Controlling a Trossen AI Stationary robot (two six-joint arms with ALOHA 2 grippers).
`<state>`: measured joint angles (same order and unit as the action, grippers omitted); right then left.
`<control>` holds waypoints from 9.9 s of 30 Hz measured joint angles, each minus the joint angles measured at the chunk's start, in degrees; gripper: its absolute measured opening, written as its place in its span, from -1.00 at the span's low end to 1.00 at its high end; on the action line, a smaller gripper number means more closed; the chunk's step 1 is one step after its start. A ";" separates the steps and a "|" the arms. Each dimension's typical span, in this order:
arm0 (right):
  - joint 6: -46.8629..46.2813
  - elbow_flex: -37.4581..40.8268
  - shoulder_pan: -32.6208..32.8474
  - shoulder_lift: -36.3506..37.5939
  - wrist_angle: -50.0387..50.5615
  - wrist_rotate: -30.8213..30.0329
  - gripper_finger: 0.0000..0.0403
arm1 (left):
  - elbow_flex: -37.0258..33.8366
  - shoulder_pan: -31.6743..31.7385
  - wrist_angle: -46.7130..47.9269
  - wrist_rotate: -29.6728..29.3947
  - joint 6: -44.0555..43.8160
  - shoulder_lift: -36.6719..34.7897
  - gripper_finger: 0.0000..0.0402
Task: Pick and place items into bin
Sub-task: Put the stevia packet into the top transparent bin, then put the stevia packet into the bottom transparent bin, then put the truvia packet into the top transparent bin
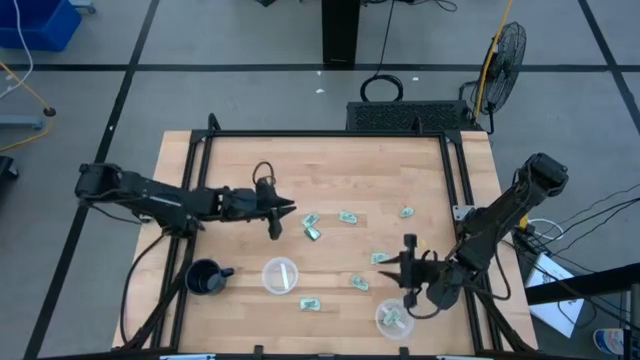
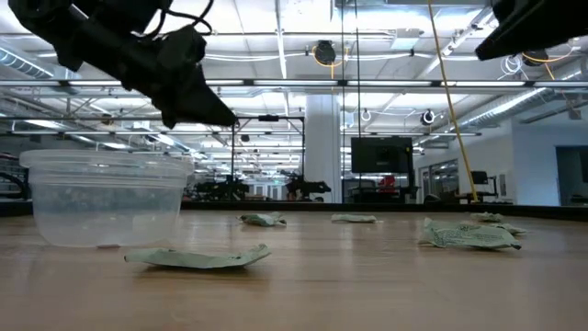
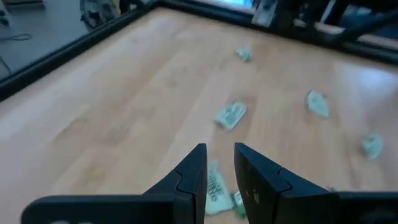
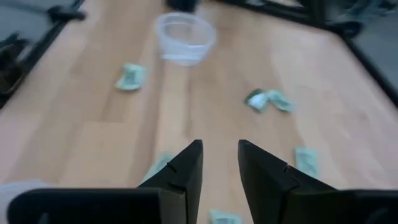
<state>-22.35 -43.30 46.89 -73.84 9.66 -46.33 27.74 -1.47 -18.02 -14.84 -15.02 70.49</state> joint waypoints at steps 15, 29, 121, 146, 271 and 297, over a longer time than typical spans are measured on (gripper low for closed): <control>3.11 9.95 -6.33 16.79 -4.90 -3.14 -0.56 | 0.06 0.65 -11.39 1.72 -12.71 13.95 -0.57; 1.99 17.89 -11.21 26.90 -5.15 -2.95 -0.56 | 1.57 1.49 -17.20 5.41 -6.97 19.23 -0.57; 4.00 17.87 -13.16 28.50 -8.56 0.09 -0.56 | 16.58 -33.11 31.27 -13.61 -28.79 17.81 -0.99; 4.17 17.87 -13.18 24.91 -8.56 -0.11 -0.38 | 16.58 -31.77 29.71 -10.64 -31.67 19.68 -0.86; -18.92 -4.77 8.00 -18.42 -10.17 24.37 -0.99 | 16.62 -28.82 18.29 -16.10 -6.30 0.75 -0.26; -17.94 -4.73 5.60 -10.26 -3.94 23.99 -0.44 | 16.62 -22.30 19.98 -13.52 -12.32 1.09 -0.26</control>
<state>-40.28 -48.03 52.49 -84.11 5.72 -22.34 44.36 -23.77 1.96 -28.35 -27.35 71.58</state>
